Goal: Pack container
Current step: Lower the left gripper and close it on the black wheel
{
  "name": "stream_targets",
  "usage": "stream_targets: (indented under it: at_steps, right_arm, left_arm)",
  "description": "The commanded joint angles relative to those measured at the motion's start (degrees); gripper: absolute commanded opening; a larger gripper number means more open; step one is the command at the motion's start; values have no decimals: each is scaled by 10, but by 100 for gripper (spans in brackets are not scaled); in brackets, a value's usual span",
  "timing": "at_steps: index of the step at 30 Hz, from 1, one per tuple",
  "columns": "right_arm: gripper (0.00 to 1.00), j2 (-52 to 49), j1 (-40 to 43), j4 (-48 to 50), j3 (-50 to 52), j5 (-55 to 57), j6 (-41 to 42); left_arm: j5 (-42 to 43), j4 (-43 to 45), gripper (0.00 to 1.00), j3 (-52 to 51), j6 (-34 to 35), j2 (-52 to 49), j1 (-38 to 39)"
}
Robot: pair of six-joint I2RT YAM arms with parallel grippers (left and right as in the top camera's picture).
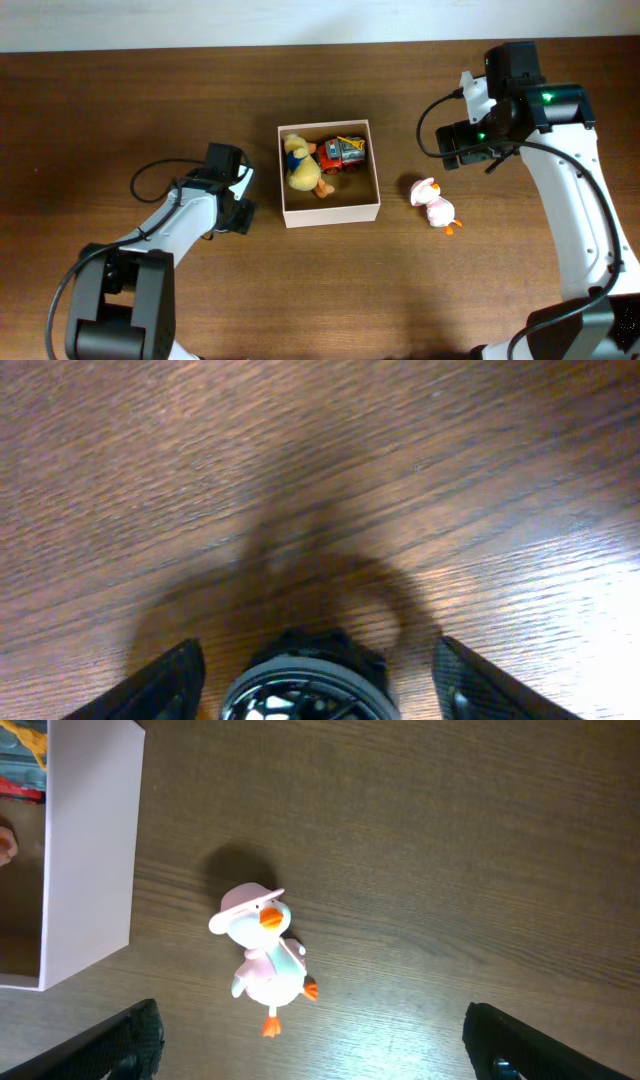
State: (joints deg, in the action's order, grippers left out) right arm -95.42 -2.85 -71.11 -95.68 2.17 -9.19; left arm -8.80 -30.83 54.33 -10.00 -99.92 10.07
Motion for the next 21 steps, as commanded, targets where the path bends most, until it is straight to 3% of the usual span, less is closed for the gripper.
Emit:
stream_targets:
  at_steps: [1,7,12,17,19,20,21]
  right_arm:
    - [99,2,3,0,-5,7,5]
    - [98,2,3,0,-5,7,5]
    - [99,2,3,0,-5,7,5]
    - [99,2,3,0,-5,7,5]
    - [99,2,3,0,-5,7,5]
    - [99,2,3,0,-5,7,5]
    - [99,2,3,0,-5,7,5]
  left_arm:
    - [-11,-16,67,-10,-9,-24,-14]
    - [-11,-18,66,-10,-8,-24,-14]
    - [-10,-31,48,4,-8,-22,-13]
    - [-9,-51,46,33,-8,-16,-12]
    - [-9,-54,46,42,-8,-12,-12]
    - [-9,-54,53,46,-8,-9,-12]
    - [-9,-54,67,47,-8,-7,-12]
